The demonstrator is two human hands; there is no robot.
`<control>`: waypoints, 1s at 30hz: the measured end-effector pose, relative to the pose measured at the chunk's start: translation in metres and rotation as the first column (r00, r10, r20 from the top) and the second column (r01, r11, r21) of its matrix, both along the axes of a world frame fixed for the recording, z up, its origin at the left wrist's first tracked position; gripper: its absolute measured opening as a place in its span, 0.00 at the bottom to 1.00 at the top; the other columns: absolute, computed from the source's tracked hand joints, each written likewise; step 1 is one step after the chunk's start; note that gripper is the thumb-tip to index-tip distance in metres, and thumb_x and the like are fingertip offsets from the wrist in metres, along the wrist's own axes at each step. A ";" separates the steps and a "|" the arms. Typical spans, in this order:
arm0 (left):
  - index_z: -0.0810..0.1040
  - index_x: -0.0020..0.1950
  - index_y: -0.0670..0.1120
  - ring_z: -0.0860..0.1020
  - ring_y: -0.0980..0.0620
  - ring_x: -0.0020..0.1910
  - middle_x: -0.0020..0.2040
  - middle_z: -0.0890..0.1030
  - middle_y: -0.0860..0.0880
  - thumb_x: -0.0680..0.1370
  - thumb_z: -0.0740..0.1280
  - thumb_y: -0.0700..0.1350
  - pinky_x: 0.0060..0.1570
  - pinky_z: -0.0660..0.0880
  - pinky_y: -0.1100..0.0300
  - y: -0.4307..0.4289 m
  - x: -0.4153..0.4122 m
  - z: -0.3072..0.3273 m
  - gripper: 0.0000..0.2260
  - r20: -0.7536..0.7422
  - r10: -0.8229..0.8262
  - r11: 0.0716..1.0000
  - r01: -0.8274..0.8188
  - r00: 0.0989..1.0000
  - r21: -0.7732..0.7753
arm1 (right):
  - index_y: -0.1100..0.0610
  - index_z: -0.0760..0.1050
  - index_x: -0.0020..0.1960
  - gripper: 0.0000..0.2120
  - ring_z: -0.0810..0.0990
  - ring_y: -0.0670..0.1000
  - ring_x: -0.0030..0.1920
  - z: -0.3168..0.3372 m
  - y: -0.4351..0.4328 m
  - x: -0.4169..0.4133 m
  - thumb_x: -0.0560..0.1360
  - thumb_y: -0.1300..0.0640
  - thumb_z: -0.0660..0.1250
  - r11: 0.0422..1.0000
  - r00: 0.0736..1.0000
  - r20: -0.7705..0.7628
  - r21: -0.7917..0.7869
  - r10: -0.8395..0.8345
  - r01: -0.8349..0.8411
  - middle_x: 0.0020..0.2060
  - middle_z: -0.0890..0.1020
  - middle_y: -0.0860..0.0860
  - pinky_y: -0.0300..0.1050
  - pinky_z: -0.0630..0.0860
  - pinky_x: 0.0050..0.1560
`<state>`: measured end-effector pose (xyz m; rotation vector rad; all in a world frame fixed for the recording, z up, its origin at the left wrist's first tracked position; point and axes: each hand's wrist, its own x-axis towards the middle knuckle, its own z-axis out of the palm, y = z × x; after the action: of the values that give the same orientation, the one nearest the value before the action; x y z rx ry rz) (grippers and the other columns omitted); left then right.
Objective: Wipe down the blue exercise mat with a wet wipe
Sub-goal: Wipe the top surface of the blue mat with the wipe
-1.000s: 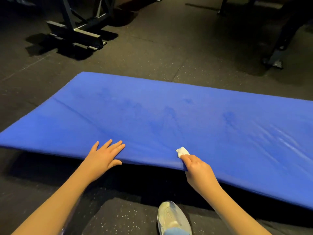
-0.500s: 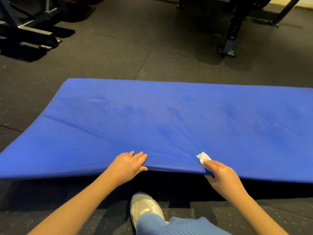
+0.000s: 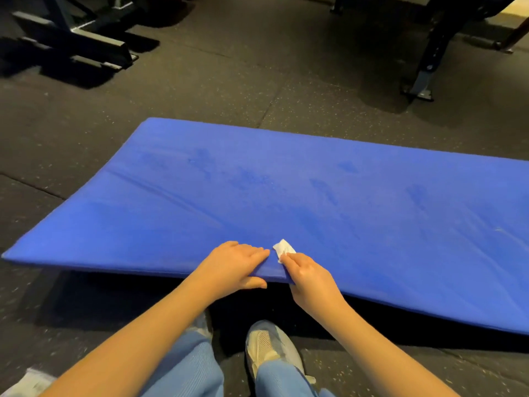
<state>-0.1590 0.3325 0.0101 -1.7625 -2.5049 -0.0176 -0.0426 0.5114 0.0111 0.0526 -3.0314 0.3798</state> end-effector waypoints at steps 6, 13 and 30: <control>0.81 0.58 0.43 0.83 0.42 0.51 0.57 0.82 0.45 0.50 0.83 0.59 0.39 0.79 0.42 -0.127 -0.032 0.009 0.41 -0.082 0.365 0.899 -0.374 0.927 -0.228 | 0.55 0.77 0.49 0.25 0.80 0.54 0.39 0.001 0.001 0.003 0.55 0.72 0.74 0.997 0.992 0.124 -0.063 -0.034 0.042 0.44 0.81 0.49 0.34 0.57 0.25; 0.82 0.51 0.43 0.83 0.42 0.47 0.52 0.84 0.45 0.48 0.84 0.47 0.39 0.79 0.42 -0.121 -0.039 0.014 0.33 -0.055 0.396 0.907 -0.400 0.916 -0.131 | 0.58 0.68 0.68 0.29 0.66 0.53 0.71 0.000 -0.059 -0.031 0.68 0.66 0.68 0.953 0.989 0.098 -0.292 0.110 -0.077 0.69 0.70 0.51 0.47 0.75 0.54; 0.67 0.74 0.55 0.67 0.46 0.72 0.74 0.67 0.54 0.70 0.73 0.59 0.68 0.62 0.44 -0.165 -0.043 0.038 0.33 0.131 0.557 0.827 -0.533 0.820 -0.181 | 0.57 0.78 0.54 0.28 0.80 0.56 0.35 0.018 -0.060 -0.032 0.55 0.72 0.72 0.992 0.996 -0.041 -0.101 0.077 -0.081 0.41 0.83 0.52 0.39 0.62 0.23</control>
<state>-0.2024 0.1678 0.0478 -1.0390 -3.1192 0.0330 -0.0745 0.4518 0.0288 0.1711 -2.9743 0.5340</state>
